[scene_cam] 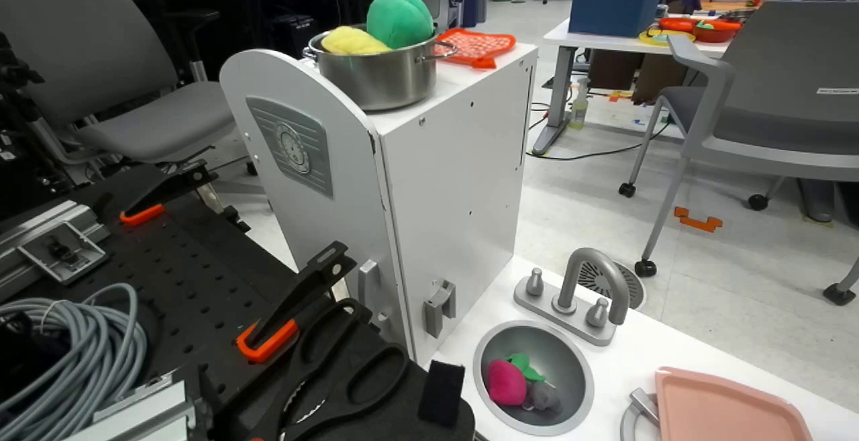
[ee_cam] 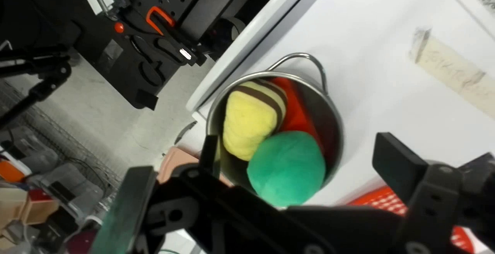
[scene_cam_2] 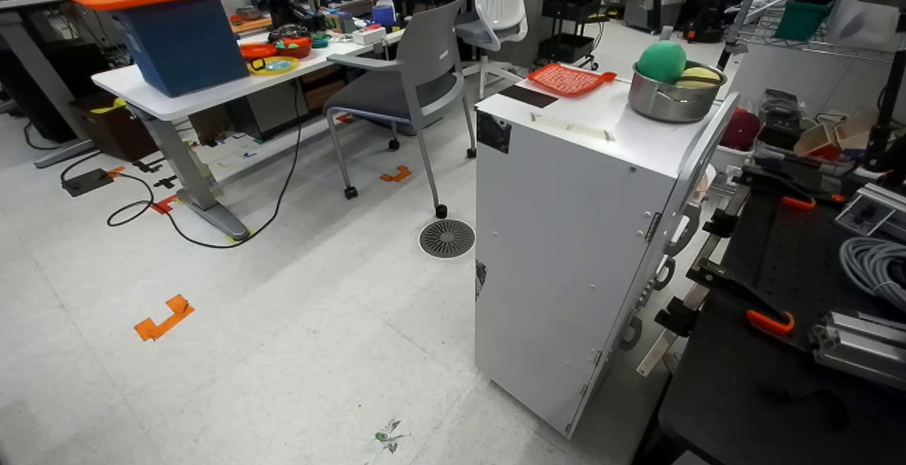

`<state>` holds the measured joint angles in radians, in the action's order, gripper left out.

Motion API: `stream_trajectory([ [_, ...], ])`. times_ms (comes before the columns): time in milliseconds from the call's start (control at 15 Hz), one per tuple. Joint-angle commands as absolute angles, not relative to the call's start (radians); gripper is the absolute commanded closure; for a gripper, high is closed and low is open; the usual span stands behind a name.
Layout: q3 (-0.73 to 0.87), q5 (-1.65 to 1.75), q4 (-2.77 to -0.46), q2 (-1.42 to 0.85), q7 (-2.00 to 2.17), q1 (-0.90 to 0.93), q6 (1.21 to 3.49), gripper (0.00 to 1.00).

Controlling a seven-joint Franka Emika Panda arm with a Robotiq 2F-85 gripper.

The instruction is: Pick up the pee plush toy from the pot and drop it in the sink

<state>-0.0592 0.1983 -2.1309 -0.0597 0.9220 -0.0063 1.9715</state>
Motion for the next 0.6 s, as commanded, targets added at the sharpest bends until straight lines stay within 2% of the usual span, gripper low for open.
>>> stream_trajectory([
  [0, -0.061, 0.188, -2.186, 0.017, 0.787, 0.032, 2.058, 0.00],
  [400, -0.059, 0.175, -2.308, 0.090, 0.514, 0.046, 2.279, 0.00],
  [533, -0.065, 0.193, -2.265, 0.052, 0.590, 0.042, 2.225, 0.00],
])
